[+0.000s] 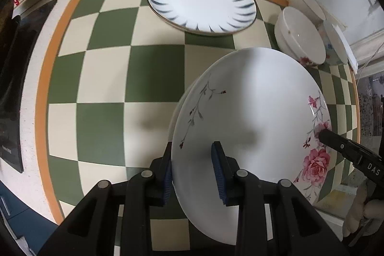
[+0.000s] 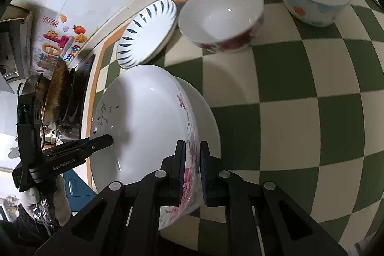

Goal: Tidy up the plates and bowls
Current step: 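Carry the pink-flower plate over the plain white plate and lower it on top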

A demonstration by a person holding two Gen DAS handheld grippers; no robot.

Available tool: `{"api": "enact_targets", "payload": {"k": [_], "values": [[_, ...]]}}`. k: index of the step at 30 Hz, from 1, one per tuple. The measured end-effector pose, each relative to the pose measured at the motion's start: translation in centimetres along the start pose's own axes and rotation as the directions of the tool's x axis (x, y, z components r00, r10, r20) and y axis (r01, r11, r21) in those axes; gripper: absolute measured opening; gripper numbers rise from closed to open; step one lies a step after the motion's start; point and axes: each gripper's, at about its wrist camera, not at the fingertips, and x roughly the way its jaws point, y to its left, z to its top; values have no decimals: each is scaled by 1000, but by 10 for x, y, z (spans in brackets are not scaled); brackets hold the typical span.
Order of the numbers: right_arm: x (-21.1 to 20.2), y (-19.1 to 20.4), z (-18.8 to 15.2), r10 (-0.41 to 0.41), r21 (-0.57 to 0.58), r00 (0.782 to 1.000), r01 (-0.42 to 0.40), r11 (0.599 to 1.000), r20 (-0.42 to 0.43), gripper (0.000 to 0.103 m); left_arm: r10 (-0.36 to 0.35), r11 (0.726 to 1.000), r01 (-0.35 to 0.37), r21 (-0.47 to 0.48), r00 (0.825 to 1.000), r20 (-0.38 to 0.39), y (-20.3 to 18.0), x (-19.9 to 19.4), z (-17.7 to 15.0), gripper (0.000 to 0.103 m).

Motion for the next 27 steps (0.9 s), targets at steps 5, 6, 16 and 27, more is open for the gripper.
{"api": "enact_targets", "payload": {"k": [5,6,16,27], "values": [[6,-9,-4,-10,11,1000,10,1000,-20,13,14,1000,-14,3,1000,-25,-3,9,0,28],[8,-11,-5,-9,14,1000,9,1000,-24,13,14,1000,-14,1,999,-30,-3,11,0,28],[15,-10,-2,-18,12,999,19,1000,-44,13,-1,1000,0,-12,997,-80,-3,24,3,28],[20,-16,0,3,71,997,2,997,-78,16,-40,999,37,-23,989,-139,2,28,8,28]]}}
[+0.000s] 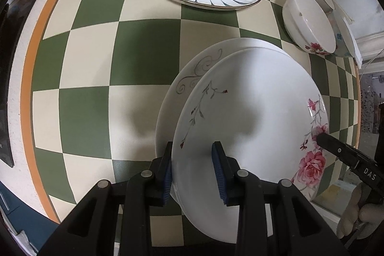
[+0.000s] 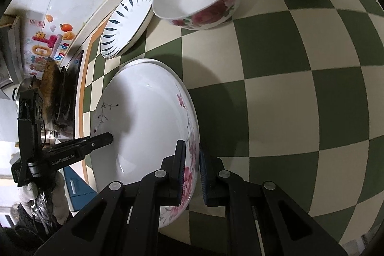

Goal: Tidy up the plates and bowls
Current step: 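Carry the pink-flower plate over the plain white plate and lower it on top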

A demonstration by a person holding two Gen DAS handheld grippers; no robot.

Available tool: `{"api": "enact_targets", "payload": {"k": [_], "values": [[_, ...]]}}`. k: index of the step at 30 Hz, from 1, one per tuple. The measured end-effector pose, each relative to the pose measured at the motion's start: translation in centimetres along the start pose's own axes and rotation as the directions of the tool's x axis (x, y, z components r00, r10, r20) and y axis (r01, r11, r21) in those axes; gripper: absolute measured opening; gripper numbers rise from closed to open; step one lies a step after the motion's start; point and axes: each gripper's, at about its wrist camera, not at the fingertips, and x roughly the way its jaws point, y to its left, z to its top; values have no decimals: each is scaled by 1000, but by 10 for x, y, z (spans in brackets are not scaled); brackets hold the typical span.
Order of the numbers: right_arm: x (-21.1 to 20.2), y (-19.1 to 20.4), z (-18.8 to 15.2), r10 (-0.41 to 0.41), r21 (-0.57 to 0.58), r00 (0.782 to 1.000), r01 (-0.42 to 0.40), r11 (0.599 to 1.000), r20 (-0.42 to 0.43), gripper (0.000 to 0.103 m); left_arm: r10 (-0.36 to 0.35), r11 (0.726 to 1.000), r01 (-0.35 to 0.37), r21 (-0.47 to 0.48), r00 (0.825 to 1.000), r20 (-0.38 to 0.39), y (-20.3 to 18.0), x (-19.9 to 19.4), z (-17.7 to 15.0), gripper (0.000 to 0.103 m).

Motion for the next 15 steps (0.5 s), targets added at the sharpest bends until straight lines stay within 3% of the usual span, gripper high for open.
{"api": "enact_targets", "payload": {"k": [15], "values": [[1,1,6,-13,28,1000,14,1000,-25,16,-38,999,34,-25,984,-174,12,2,14,28]]}}
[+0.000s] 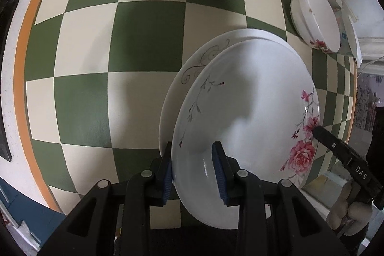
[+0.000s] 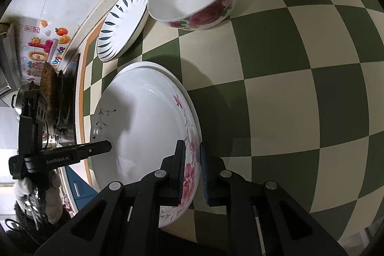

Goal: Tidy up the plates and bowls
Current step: 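Carry the pink-flower plate over the plain white plate and lower it on top, then open both tools and grasp the blue-striped plate rim with both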

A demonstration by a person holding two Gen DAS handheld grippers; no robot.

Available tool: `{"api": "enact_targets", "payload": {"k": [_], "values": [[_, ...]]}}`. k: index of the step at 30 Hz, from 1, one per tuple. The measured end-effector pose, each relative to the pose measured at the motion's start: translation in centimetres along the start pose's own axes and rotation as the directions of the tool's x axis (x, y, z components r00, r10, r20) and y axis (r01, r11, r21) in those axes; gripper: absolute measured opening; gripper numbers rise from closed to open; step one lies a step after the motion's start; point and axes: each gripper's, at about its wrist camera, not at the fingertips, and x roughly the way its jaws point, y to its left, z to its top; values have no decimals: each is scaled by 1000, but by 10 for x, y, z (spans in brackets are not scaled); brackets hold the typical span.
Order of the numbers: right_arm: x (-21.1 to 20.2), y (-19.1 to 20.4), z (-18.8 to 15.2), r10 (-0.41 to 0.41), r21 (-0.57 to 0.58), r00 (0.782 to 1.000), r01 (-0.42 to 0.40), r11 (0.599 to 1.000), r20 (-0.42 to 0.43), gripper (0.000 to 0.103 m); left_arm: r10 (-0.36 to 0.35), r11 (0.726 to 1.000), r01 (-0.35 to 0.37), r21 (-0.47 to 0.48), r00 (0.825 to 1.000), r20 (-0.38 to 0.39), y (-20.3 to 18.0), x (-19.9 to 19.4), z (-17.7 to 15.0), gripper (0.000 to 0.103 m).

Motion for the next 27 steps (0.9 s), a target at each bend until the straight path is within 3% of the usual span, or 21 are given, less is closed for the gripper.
{"api": "enact_targets", "payload": {"k": [7,12,15,17,18,19,20,24,27], "values": [[1,1,5,-5,13,1000,6,1000,-9,16,-45,999,42,-27,994,-98,7,2,7,28],[1,3,5,-12,8,1000,12,1000,-3,16,-54,998,51,-29,992,-117,13,-1,5,28],[0,3,6,-15,5,1000,15,1000,0,16,-5,1000,7,14,994,-113,7,-4,4,28],[1,3,7,-19,4,1000,19,1000,-4,16,70,995,-63,76,993,-95,-4,-7,1,28],[1,4,6,-22,1,1000,22,1000,-5,16,137,985,-128,113,988,-75,-8,-8,-1,28],[0,5,6,-21,-2,1000,21,1000,-5,16,234,960,-227,163,972,-29,-16,-10,-3,28],[0,6,6,-9,-6,1000,9,1000,-5,16,289,939,-284,197,957,4,-21,-10,-5,28],[0,11,9,-37,-28,999,37,999,-2,16,275,940,-266,214,962,-11,-21,-6,-7,28],[-5,13,11,-25,-15,1000,25,1000,-3,16,251,951,-252,177,968,27,-14,-18,-8,28]]}}
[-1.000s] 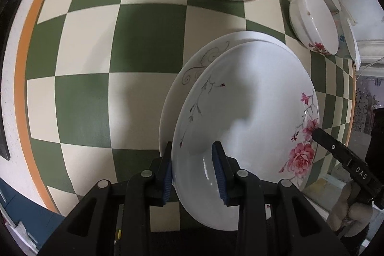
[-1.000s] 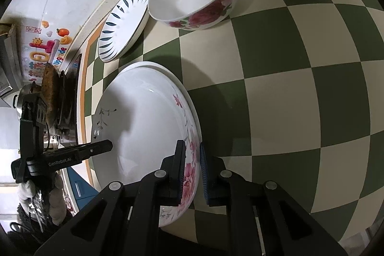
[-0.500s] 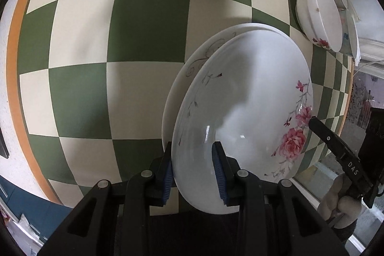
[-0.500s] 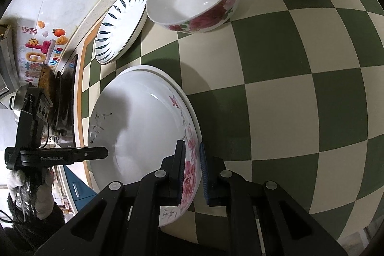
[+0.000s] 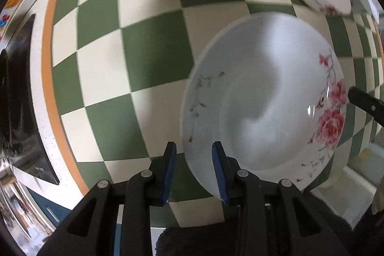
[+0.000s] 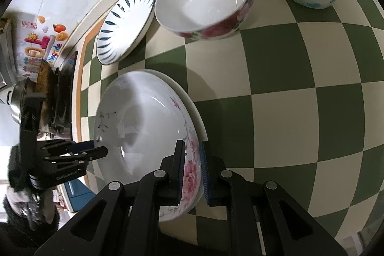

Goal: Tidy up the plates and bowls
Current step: 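Open both tools and grasp the blue-striped plate rim with both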

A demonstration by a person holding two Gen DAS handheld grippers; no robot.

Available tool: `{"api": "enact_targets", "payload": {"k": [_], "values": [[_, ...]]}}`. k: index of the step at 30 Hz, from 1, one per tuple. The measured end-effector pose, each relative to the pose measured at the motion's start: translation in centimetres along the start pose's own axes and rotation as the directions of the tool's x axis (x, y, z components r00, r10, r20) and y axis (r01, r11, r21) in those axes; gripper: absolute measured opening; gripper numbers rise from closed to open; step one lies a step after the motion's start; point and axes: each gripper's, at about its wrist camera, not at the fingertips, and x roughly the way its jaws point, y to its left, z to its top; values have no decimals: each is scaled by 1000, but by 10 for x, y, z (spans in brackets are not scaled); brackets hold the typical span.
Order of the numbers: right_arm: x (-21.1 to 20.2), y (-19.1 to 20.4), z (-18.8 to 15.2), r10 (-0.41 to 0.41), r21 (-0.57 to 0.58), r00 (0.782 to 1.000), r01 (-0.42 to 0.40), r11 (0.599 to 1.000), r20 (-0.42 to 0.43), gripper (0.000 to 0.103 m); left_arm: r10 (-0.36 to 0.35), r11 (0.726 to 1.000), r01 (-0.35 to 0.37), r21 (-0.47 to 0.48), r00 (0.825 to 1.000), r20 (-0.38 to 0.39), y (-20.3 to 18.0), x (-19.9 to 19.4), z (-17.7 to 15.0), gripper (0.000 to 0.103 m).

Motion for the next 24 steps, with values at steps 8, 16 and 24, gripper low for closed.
{"api": "enact_targets", "payload": {"k": [8,16,24], "values": [[-55,44,69,122,-39,984,-118,992,128,43,-102,961,150,-234,973,207,82,-50,48,30],[7,90,196,25,-87,997,-18,996,74,43,-177,909,256,-330,952,251,134,-26,127,29],[74,83,245,-117,-106,992,112,988,-50,35,-186,934,260,-244,940,287,125,-5,158,25]]}}
